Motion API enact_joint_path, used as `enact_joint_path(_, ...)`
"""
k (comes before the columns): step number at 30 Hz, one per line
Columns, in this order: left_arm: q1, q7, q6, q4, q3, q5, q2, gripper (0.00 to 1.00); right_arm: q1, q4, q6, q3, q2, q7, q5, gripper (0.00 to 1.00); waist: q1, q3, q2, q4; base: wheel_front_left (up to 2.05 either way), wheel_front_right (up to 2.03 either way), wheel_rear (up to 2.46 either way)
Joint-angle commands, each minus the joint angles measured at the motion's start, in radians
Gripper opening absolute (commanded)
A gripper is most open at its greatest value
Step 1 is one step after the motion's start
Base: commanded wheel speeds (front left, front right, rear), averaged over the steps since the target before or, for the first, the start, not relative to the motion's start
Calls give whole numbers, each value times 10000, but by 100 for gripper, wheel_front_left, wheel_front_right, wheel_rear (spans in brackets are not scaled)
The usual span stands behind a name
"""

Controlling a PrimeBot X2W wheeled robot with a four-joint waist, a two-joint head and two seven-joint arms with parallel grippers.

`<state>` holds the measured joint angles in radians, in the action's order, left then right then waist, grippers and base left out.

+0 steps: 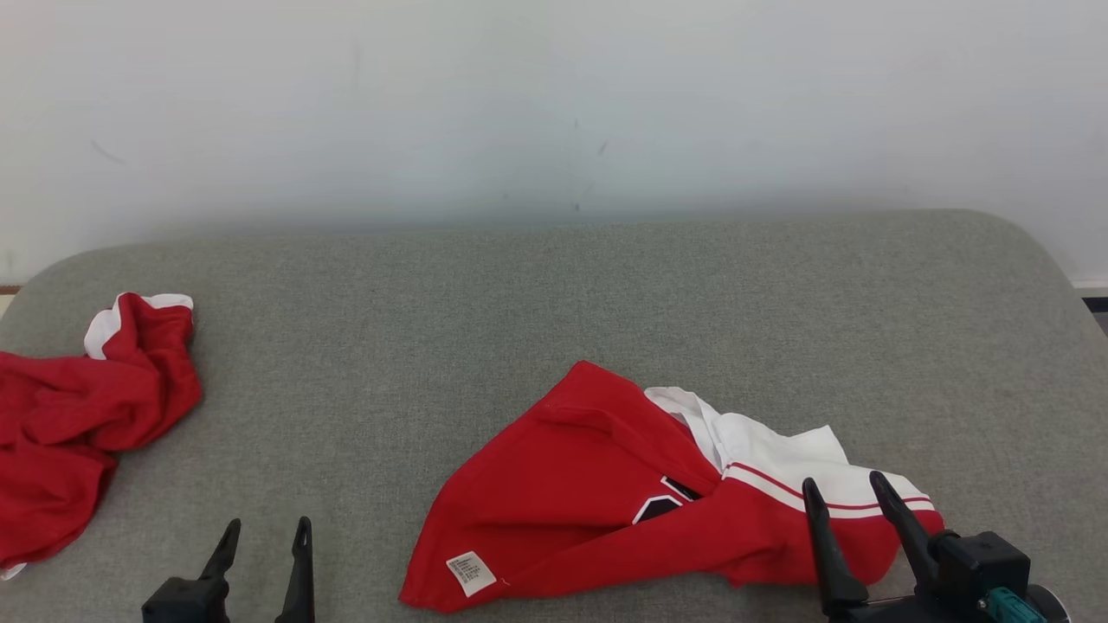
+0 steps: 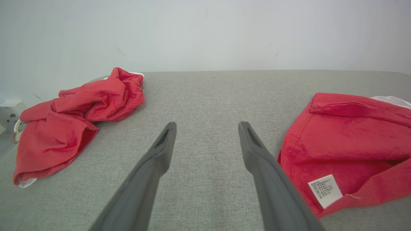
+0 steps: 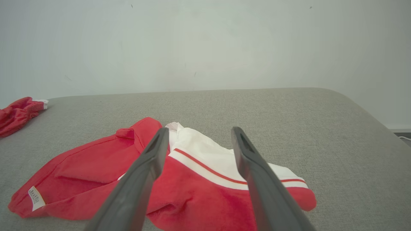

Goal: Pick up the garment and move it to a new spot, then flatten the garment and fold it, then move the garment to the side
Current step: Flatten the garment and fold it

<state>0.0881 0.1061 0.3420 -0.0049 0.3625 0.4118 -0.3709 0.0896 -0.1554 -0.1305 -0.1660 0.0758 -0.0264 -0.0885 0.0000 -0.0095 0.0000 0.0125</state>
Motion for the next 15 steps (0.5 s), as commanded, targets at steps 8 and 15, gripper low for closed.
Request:
enact_joint_path(8,419,-888,-730,404,774,326,142,100,-19,-33,-6,-8,-41,-75,-59,100,0,150,0,-4,0,0,0)
enact_joint_path(15,686,-1862,-1470,1316,1585,794,591,100,-183,1,-6,-183,-18,-131,-97,100,0,470,0,-253,0,0,0)
